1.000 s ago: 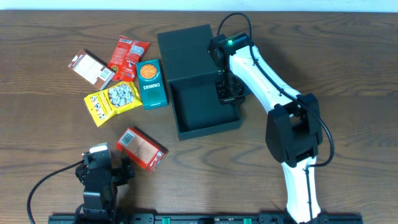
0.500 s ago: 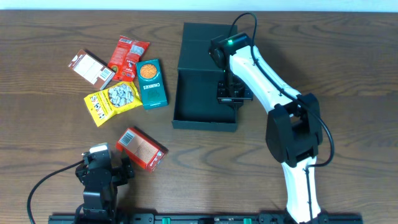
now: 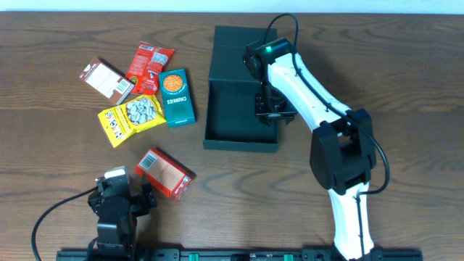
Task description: Pack container
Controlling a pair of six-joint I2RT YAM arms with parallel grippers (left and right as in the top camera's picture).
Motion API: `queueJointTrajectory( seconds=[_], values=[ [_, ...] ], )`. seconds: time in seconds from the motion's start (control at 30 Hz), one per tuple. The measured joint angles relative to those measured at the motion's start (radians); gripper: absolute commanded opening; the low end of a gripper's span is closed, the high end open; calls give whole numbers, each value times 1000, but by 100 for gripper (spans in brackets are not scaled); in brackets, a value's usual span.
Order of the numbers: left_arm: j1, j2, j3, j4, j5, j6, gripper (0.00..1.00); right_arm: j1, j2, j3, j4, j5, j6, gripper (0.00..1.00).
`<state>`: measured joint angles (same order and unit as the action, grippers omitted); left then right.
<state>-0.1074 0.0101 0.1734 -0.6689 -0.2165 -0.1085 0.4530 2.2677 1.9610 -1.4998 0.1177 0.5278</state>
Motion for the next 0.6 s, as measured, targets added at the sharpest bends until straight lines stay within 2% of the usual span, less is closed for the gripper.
queueJointTrajectory(
  seconds=[0.2,0.33,0.4,0.43,0.53,0.6],
  values=[
    [0,0,0,0,0,0,95,-2,0,0,11,12,-25,44],
    [0,0,0,0,0,0,95,-19,0,0,13,-5,-84,43],
    [0,0,0,0,0,0,95,-32,0,1,13,-14,-119,30],
    [0,0,0,0,0,0,95,-38,0,2,13,-17,-132,26],
    [0,0,0,0,0,0,95,-56,0,2,16,-35,-150,21],
    [0,0,0,0,0,0,95,-64,0,2,22,-42,-161,8]
  ],
)
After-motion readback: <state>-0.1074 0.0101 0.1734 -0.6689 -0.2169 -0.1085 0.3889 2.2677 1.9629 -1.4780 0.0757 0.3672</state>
